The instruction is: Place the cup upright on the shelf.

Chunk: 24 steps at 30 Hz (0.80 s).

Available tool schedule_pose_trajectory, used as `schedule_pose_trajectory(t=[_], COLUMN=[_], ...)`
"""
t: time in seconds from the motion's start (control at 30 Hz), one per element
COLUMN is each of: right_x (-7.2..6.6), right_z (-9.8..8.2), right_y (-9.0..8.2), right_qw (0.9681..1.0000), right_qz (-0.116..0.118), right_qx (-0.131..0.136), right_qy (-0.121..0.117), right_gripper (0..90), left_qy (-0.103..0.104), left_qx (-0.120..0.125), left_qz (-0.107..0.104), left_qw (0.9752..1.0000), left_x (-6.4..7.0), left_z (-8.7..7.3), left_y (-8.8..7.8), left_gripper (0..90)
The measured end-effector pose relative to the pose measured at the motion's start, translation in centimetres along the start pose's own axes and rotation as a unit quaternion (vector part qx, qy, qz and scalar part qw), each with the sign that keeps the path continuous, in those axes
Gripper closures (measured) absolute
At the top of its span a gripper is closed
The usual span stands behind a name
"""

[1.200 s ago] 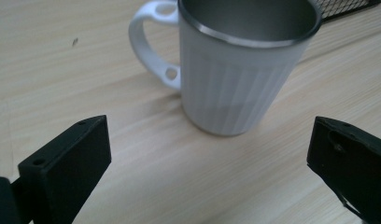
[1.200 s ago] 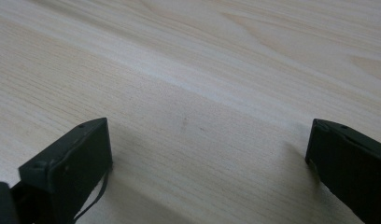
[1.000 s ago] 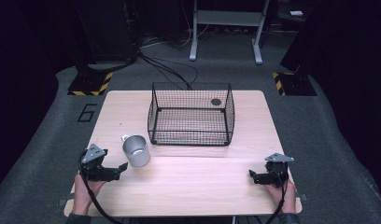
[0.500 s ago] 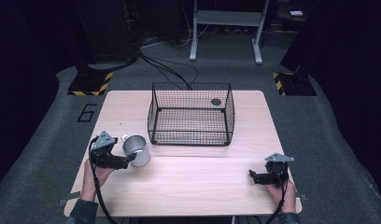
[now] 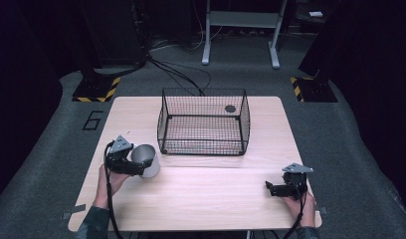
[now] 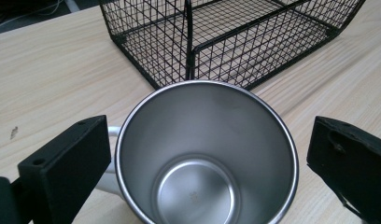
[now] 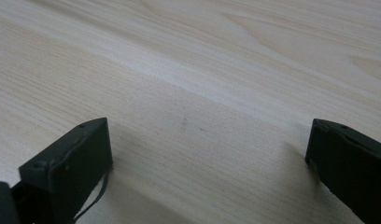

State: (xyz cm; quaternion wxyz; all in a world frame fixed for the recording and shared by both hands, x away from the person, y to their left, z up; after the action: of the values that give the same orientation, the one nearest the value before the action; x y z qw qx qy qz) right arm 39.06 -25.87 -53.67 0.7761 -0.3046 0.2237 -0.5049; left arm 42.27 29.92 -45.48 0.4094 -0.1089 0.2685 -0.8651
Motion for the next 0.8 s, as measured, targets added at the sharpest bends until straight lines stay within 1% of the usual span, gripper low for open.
schedule_pose_trajectory(t=[0.17,0.2,0.23,0.3,0.4,0.43,0.47,0.53,0.8], right_x=[0.00,-0.04,0.01,-0.02,-0.03,-0.02,-0.05,-0.01,-0.03], right_z=[0.00,0.00,-0.02,0.00,-0.01,0.00,0.01,0.00,-0.01], right_y=[-0.01,0.03,0.01,0.01,0.03,0.00,0.01,0.00,0.03], right_qw=[1.0000,1.0000,1.0000,1.0000,1.0000,1.0000,1.0000,1.0000,1.0000], right_qz=[0.000,0.000,0.000,0.001,0.001,0.001,0.000,0.000,0.000], right_qx=[0.000,0.004,0.003,0.002,0.003,0.001,0.001,0.000,0.004], right_qy=[0.000,0.003,0.000,0.002,0.003,0.002,0.003,0.000,0.003], right_gripper=[0.0,0.0,0.0,0.0,0.0,0.0,0.0,0.0,0.0], left_qy=[0.004,0.005,0.008,0.010,0.017,0.019,0.020,0.021,0.024], left_qx=[-0.006,-0.007,-0.005,-0.008,-0.009,-0.008,-0.008,-0.004,0.001], left_qz=[-0.003,-0.001,0.001,0.003,0.014,0.020,0.022,0.022,0.018], left_qw=[1.0000,1.0000,0.9999,0.9999,0.9997,0.9996,0.9995,0.9995,0.9995], left_x=[0.06,0.12,0.15,0.18,0.30,0.38,0.41,0.40,0.37], left_z=[0.11,0.07,0.05,0.01,-0.09,-0.11,-0.13,-0.20,-0.31], left_y=[0.55,0.74,0.81,0.87,0.96,0.98,0.97,0.96,0.92], left_gripper=[0.0,0.0,0.0,0.2,3.4,4.2,5.3,5.8,6.4])
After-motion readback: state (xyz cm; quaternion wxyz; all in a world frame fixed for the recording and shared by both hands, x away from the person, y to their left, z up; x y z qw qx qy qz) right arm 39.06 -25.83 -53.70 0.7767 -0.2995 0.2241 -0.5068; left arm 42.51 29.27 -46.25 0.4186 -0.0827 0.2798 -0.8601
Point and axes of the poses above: each handheld gripper's, and its own axes: y roughly forward along the jaws, z roughly out of its top, x roughly to its right, the point moved 1 cm from there along y, roughly forward along the jaws, and after that the axes turned 3 degrees about y, right-handed, at the moved point
